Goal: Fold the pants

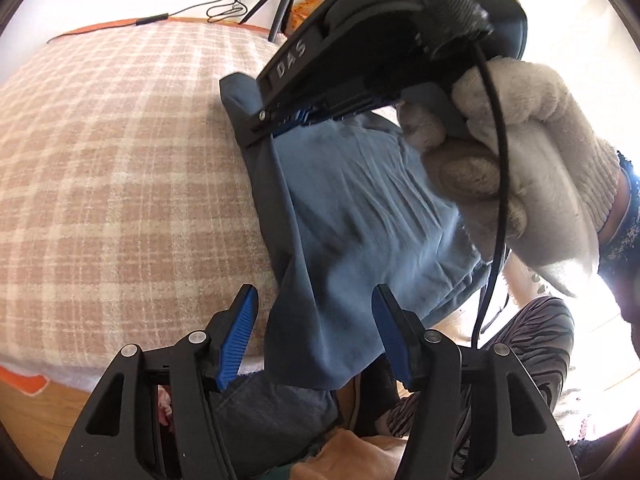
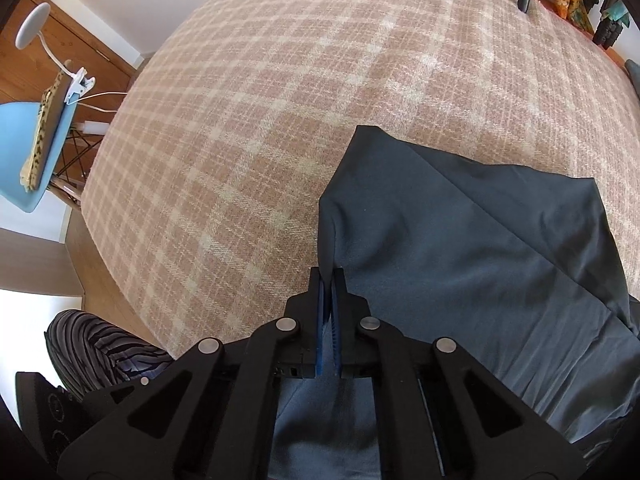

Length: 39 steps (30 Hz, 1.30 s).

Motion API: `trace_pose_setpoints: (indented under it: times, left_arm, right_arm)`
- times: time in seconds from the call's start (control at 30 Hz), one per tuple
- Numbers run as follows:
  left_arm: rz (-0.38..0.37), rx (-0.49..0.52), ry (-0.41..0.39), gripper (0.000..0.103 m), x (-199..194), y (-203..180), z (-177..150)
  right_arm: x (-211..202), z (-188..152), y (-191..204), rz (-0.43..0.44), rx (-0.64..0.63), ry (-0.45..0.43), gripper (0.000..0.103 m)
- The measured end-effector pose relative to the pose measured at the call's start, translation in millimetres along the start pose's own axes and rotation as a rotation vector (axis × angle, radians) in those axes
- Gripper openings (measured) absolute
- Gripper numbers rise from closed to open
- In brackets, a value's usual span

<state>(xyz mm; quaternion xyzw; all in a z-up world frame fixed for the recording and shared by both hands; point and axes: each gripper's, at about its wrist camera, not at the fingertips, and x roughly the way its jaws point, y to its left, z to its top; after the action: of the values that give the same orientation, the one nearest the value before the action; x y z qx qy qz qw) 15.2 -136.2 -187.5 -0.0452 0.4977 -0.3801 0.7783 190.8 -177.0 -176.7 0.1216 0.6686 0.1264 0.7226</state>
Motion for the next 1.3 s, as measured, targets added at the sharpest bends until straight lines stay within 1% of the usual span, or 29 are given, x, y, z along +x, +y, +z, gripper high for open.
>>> trace_pose_setpoints:
  times: [0.07,0.13,0.2,0.23,0.27,0.33,0.47,0.6,0.67,0.7,0.73,0.77,0.8,0.83,0.9,1.0,1.17,1.2,1.23,1.3]
  left_arm:
    - [-0.034,-0.03,0.015,0.056,3.6,1.2,-3.1]
    - [-0.061,-0.059,-0.008,0.052,1.5,0.4,-6.9]
    - [-0.072,-0.08,-0.04,0.033,-4.9,-0.6,-14.2]
    - [-0.068,-0.083,-0.054,0.017,-9.7,-1.0,-15.2]
    - [-0.07,-0.076,-0.067,0.01,-13.9,-3.8,-15.7]
    - [-0.056,-0.046,-0.089,0.01,-25.7,-8.8,-16.0]
    - [-0.033,0.019,-0.105,0.006,-25.7,-28.8,-11.0]
    - [-0.051,0.022,-0.107,0.006,-17.7,-39.0,-7.7]
    - [-0.063,0.012,-0.105,0.006,-13.0,-41.1,-6.9]
    - [-0.07,0.008,-0.106,0.006,-12.1,-42.1,-6.9]
    - [-0.072,0.012,-0.105,0.005,-11.2,-43.9,-7.0]
    - [-0.073,0.018,-0.105,0.005,-9.3,-47.5,-7.4]
    - [-0.076,0.024,-0.103,0.005,-5.9,-51.8,-8.1]
    - [-0.078,0.03,-0.102,0.005,-4.7,-54.5,-7.9]
    - [-0.076,0.044,-0.101,0.005,-3.0,-58.0,-7.2]
    - [-0.073,0.052,-0.093,0.005,2.0,-60.5,-7.2]
    - [-0.056,0.062,-0.08,0.005,8.6,-66.4,-7.8]
    - [-0.055,0.064,-0.08,0.005,12.0,-69.9,-7.9]
    - [-0.055,0.066,-0.08,0.005,11.8,-70.6,-7.8]
    - [-0.055,0.069,-0.082,0.005,12.0,-72.2,-7.3]
  right_arm:
    - [-7.9,0.4,-1.9,0.008,-0.001,-0.016,0.004]
    - [-16.0,-0.1,-2.0,0.011,-0.01,-0.028,0.004]
    - [-22.5,-0.3,-3.6,0.014,-0.012,-0.036,0.004]
    - [-25.7,0.6,-5.6,0.014,-0.012,-0.038,0.004]
    - [-28.1,1.2,-7.7,0.017,-0.008,-0.04,0.004]
    - [-29.6,2.2,-8.6,0.026,-0.004,-0.044,0.004]
    - [-29.0,0.1,-8.9,0.039,-0.01,-0.037,0.004]
    - [-28.1,0.8,-11.5,0.054,-0.024,-0.021,0.004]
    - [-26.6,2.1,-13.4,0.051,-0.022,-0.003,0.006]
    - [-24.3,3.1,-11.6,0.042,-0.025,0.002,0.01]
    - [-22.9,4.8,-9.9,0.028,-0.034,0.001,0.016]
    - [-20.2,6.7,-6.9,0.011,-0.045,0.004,0.02]
    - [-18.7,8.4,-5.0,-0.002,-0.05,0.002,0.029]
    - [-18.0,9.9,-3.9,-0.012,-0.053,-0.002,0.034]
    - [-15.7,13.7,-1.7,-0.03,-0.059,-0.008,0.034]
    - [-9.7,19.1,-1.0,-0.082,-0.058,-0.011,0.034]
    - [-1.2,23.0,-4.5,-0.087,-0.044,0.005,0.034]
    - [-0.3,22.8,-4.0,-0.096,-0.051,0.005,0.032]
    - [1.0,23.4,-2.9,-0.104,-0.058,0.005,0.025]
    - [2.0,23.1,-1.5,-0.111,-0.063,0.009,0.018]
